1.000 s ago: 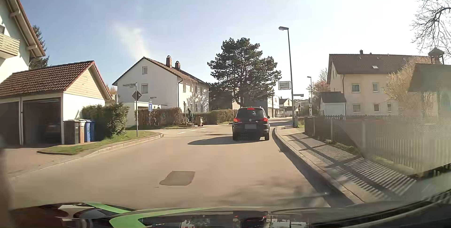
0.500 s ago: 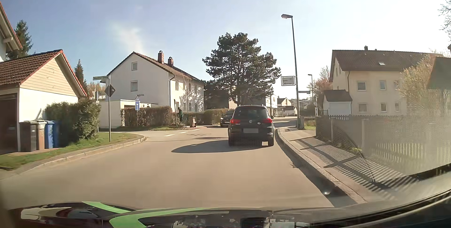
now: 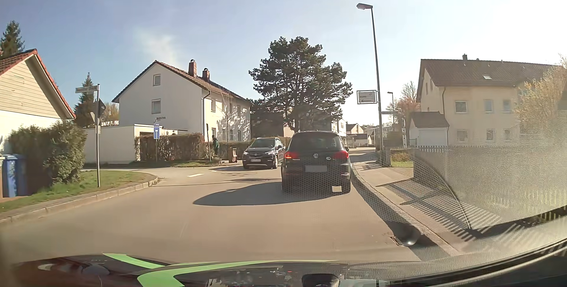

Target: Follow the waypoints while adhering to traffic rules and regulations

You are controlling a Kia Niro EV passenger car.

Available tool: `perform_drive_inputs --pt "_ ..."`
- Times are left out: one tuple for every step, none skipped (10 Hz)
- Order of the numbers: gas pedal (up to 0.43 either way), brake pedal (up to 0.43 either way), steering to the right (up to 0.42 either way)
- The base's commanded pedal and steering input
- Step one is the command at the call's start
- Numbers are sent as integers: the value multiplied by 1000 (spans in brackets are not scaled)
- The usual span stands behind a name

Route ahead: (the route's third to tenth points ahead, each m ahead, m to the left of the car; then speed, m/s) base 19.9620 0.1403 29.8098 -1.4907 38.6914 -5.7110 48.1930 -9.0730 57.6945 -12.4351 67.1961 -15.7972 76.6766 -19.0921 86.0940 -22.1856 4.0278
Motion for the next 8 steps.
perform_drive_inputs --pt "0 232 20" --pt "0 226 22" --pt "0 226 22" --pt "0 226 22" --pt "0 220 22" --pt "0 213 22" --pt "0 207 22" --pt "0 195 22"
